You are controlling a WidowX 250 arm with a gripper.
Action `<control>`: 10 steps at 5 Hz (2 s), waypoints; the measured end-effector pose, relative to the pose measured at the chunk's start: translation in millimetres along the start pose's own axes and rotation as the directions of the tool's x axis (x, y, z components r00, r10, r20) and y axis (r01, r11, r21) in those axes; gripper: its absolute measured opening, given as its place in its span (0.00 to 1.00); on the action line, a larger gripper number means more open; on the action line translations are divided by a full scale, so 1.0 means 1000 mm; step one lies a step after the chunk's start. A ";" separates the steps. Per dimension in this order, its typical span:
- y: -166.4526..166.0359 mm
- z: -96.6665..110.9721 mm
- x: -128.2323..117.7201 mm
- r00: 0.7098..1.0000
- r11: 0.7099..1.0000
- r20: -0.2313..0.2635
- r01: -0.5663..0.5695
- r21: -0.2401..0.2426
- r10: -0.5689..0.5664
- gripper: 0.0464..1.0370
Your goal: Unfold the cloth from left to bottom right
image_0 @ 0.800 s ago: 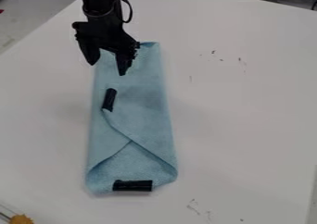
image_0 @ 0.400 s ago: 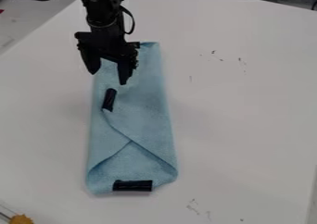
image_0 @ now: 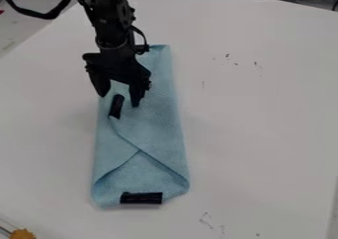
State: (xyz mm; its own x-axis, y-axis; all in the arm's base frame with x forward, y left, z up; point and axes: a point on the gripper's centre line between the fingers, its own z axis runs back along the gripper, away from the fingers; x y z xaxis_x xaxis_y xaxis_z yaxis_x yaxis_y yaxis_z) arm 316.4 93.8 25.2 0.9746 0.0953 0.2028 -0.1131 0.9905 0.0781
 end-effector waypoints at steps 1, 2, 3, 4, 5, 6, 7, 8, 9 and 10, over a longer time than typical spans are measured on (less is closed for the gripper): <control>-0.001 -0.002 -0.004 1.000 1.000 -0.005 -0.016 -0.018 0.016 0.96; -0.001 -0.004 -0.007 1.000 0.999 -0.011 -0.026 -0.019 0.026 0.96; -0.002 -0.004 -0.009 0.999 0.999 -0.021 -0.027 -0.027 0.027 0.93; -0.003 -0.003 -0.009 1.000 0.999 -0.023 -0.015 -0.031 0.015 0.70; -0.002 -0.003 -0.008 1.000 0.999 -0.024 -0.012 -0.032 0.011 0.39; -0.003 -0.002 -0.007 1.000 0.999 -0.027 -0.011 -0.037 0.010 0.15; -0.003 -0.002 -0.007 1.000 0.999 -0.025 -0.015 -0.037 0.014 0.08; -0.003 -0.002 -0.007 0.999 0.999 -0.024 -0.031 -0.036 0.030 0.06; -0.004 -0.002 -0.007 0.999 0.998 -0.026 -0.040 -0.039 0.039 0.23; -0.004 -0.002 -0.008 0.999 0.998 -0.027 -0.037 -0.042 0.036 0.52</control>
State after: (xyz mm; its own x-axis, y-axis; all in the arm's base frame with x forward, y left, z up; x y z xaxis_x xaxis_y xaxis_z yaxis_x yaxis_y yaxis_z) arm 309.7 89.0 20.8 0.9748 0.1332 0.1791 -0.1408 0.9896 0.0298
